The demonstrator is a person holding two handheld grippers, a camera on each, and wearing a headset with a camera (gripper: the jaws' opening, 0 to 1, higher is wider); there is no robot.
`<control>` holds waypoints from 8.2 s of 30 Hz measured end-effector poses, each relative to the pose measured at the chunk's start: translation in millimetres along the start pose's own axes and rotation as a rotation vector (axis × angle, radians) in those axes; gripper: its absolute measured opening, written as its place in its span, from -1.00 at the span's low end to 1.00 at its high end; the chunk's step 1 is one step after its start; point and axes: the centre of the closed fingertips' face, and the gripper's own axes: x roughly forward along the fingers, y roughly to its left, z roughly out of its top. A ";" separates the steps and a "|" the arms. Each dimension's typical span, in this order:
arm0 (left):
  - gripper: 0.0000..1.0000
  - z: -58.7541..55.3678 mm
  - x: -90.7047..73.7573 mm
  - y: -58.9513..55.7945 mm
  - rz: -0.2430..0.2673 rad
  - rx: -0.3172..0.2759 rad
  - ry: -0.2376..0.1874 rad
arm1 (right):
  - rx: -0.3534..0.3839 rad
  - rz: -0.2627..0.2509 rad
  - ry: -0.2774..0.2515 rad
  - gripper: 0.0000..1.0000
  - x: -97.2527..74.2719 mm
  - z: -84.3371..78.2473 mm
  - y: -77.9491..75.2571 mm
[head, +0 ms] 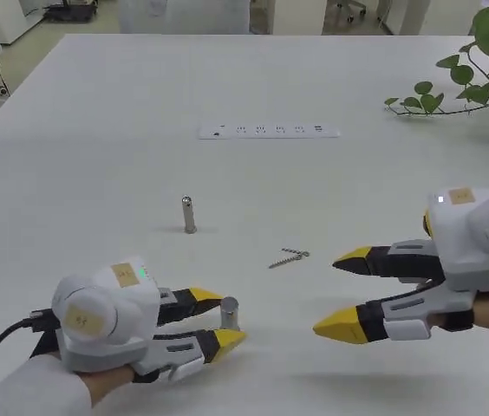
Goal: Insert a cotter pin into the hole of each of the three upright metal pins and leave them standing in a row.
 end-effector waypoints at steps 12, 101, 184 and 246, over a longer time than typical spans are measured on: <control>-0.13 16.8 -38.2 -8.8 -0.061 0.020 -0.063 | -0.034 0.013 0.040 0.31 4.5 0.2 -4.5; 0.16 14.2 -73.3 -21.6 -0.048 -0.077 -0.106 | -0.649 0.216 0.584 -0.83 81.9 -15.9 -93.4; -0.22 60.2 -51.2 -56.7 -0.106 0.067 -0.118 | -0.683 0.264 0.586 -0.95 14.0 15.5 41.8; -0.99 64.2 -14.5 -72.6 -0.175 0.212 -0.091 | -0.648 0.369 0.660 -0.94 15.4 16.1 71.5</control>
